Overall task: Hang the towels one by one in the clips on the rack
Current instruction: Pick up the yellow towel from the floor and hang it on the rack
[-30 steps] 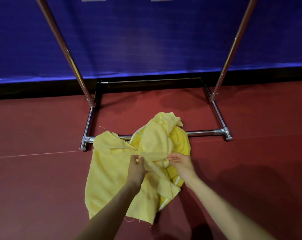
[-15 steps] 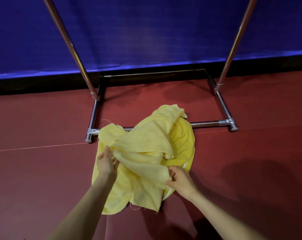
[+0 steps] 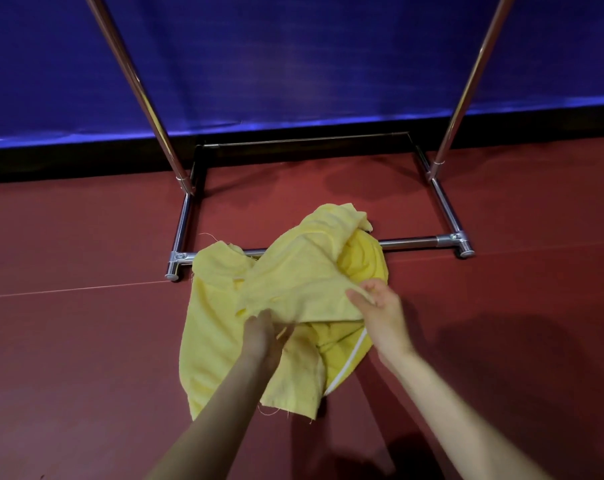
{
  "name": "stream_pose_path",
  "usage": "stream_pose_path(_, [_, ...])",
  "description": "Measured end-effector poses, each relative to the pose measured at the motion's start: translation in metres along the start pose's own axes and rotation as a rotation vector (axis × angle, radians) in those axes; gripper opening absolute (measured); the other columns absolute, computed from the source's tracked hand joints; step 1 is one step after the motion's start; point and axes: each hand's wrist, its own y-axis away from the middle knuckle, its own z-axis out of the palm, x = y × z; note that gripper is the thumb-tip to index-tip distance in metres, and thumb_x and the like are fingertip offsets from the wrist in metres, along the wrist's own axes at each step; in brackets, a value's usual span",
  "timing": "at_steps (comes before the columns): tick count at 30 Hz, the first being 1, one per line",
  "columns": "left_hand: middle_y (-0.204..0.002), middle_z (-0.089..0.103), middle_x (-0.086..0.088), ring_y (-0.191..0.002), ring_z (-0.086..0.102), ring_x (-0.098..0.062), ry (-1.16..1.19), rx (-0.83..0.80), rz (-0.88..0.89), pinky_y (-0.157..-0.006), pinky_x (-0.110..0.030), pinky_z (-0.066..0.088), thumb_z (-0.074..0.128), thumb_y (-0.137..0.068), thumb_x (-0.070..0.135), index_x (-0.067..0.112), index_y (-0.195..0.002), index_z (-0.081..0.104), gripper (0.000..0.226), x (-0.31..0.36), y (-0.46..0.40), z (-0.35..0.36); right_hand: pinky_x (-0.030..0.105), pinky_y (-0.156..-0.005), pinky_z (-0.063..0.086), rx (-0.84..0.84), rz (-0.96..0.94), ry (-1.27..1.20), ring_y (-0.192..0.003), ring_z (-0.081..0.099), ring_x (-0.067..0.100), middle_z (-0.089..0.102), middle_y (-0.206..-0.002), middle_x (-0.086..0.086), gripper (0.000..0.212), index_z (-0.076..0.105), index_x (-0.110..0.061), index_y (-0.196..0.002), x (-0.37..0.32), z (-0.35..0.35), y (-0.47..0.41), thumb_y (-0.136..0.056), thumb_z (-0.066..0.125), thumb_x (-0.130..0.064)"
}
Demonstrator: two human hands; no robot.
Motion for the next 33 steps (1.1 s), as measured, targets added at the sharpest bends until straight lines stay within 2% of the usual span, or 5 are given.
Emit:
stream_pose_path(4, [-0.126,0.052,-0.018,-0.114,0.055,-0.028,0.356,-0.194,0.023,-0.090,-0.036,0.048,0.022,-0.100,0.004,-0.006,-0.127,0.041,0.034,0.056,0.009,0.027,0.024,-0.065,0.042,0.069,-0.055,-0.195,-0.071,0.054,0.012,0.059,-0.077,0.005,0.015,0.058,-0.017,-0.078,-0.062,-0.015,-0.009,-0.083,0.068,-0.006])
stream_pose_path(10, [-0.085,0.062,-0.010,-0.070,0.065,-0.017,0.374,-0.262,0.259,-0.061,-0.029,0.058,0.029,-0.096,0.002,0.003,-0.096,0.055,0.026,0.121,0.039,0.059,0.013,-0.053,0.042,0.018,-0.163,-0.373,-0.056,0.052,0.004,0.058,-0.065,-0.004,0.019,0.056,-0.015,-0.074,-0.114,-0.025,-0.005,-0.085,0.066,-0.003])
stream_pose_path(20, [-0.066,0.055,0.002,-0.055,0.051,-0.003,0.150,0.234,0.057,-0.046,-0.014,0.047,0.035,-0.100,0.007,0.006,-0.097,0.053,0.018,0.067,-0.016,-0.069,0.015,-0.056,0.042,-0.129,0.193,0.168,-0.062,0.057,0.010,0.060,-0.074,0.008,0.015,0.059,-0.011,-0.078,-0.001,-0.012,-0.007,-0.086,0.060,0.002])
stream_pose_path(24, [-0.137,0.039,-0.012,-0.118,0.045,-0.028,-0.356,0.319,0.191,-0.098,-0.036,0.041,0.051,-0.094,0.016,0.018,-0.136,0.042,0.043,0.019,-0.009,-0.076,0.028,-0.074,0.041,-0.018,0.346,0.201,-0.089,0.056,0.019,0.062,-0.105,0.010,0.016,0.057,-0.013,-0.100,0.041,-0.010,-0.022,-0.086,0.062,-0.007])
stream_pose_path(33, [-0.122,0.043,-0.007,-0.115,0.043,-0.029,-1.120,0.126,0.454,-0.098,-0.040,0.036,0.067,-0.081,0.029,0.022,-0.122,0.052,0.044,-0.041,-0.014,-0.032,0.041,-0.075,0.051,-0.160,0.350,0.270,-0.079,0.055,0.019,0.055,-0.087,0.009,0.030,0.043,-0.020,-0.095,0.064,0.019,-0.006,-0.080,0.059,-0.002])
